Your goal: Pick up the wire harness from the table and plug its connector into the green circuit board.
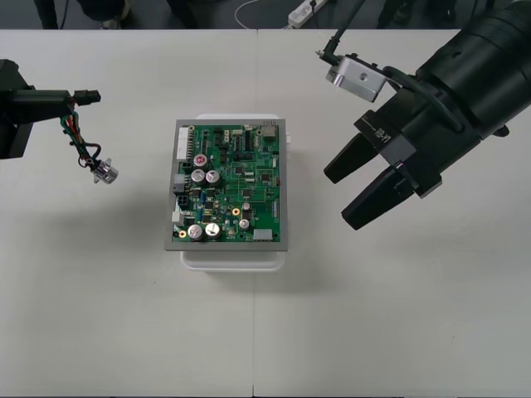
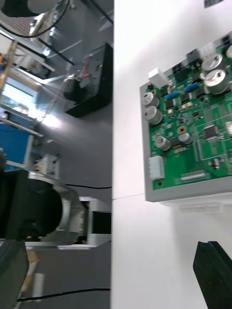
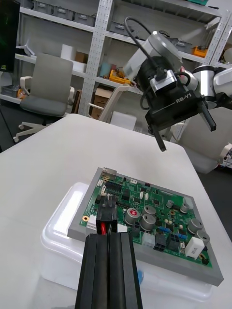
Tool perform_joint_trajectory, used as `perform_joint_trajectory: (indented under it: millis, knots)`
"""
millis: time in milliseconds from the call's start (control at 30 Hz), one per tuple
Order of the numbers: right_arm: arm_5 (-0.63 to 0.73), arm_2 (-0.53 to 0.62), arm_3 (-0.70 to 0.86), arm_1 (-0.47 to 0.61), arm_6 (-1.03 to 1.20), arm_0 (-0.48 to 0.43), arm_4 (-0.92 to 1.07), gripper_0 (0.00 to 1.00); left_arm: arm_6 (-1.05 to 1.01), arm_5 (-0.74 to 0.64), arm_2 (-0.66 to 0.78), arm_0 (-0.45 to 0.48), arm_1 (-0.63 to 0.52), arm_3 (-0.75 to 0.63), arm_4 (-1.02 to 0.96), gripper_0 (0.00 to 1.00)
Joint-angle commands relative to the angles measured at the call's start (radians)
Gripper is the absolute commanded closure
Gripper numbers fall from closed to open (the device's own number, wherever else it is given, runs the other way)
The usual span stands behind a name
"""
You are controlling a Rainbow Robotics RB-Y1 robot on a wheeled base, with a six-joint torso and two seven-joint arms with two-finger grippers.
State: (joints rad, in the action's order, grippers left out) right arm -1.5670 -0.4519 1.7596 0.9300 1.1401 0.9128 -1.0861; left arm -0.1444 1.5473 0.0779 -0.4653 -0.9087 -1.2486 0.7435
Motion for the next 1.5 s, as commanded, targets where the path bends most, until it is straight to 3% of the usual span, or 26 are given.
perform_joint_trajectory:
  millis: [33, 333, 933, 1500]
  knots:
    - [-0.004, 0.088, 0.08, 0.038, -0.025, -0.042, -0.071, 0.0, 0.031, 0.024, -0.052, -0.009, -0.055, 0.009, 0.002, 1.0]
    - [-0.004, 0.117, 0.153, 0.016, -0.039, -0.065, -0.235, 0.0, 0.138, 0.024, -0.153, -0.01, -0.056, 0.044, 0.007, 1.0]
    - [-0.004, 0.145, 0.232, -0.135, -0.071, -0.089, -0.568, 0.0, 0.315, 0.024, -0.225, -0.004, -0.056, 0.09, 0.047, 1.0]
    - [-0.004, 0.147, 0.242, -0.204, -0.26, -0.097, -0.672, 0.0, 0.447, 0.024, -0.288, 0.0, -0.056, 0.086, 0.042, 1.0]
